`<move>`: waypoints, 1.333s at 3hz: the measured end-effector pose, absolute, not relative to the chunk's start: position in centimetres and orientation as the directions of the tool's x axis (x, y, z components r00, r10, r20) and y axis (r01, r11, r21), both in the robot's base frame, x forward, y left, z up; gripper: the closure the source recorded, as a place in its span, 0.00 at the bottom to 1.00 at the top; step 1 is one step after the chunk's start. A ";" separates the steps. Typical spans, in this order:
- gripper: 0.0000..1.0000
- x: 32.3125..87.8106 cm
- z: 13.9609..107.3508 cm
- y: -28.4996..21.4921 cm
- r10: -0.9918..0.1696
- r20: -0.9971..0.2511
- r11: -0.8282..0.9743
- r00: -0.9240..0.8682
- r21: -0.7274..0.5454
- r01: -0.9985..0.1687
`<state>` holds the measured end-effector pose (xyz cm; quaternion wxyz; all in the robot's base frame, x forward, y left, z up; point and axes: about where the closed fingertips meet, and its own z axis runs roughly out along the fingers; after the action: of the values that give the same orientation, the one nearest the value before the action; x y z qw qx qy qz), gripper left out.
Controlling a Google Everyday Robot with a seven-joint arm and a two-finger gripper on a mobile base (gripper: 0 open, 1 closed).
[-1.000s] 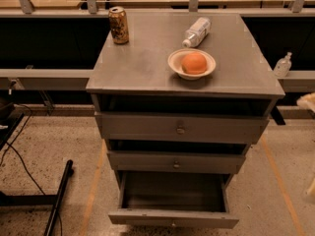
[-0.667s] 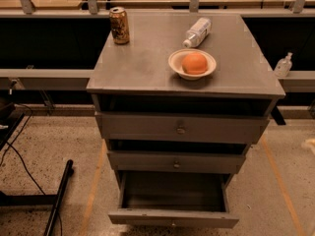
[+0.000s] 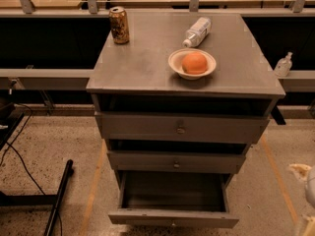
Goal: Close bottom drawer
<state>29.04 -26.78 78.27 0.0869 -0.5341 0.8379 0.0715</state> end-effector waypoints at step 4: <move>0.00 33.1 58.9 -25.1 -0.793 -0.400 0.443 -0.459 0.140 -0.886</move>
Offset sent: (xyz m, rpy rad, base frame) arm 0.0692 0.0239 -0.2840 0.3092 -0.0271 -0.0730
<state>33.11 -25.12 58.94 0.1390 -0.5010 0.8378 0.1665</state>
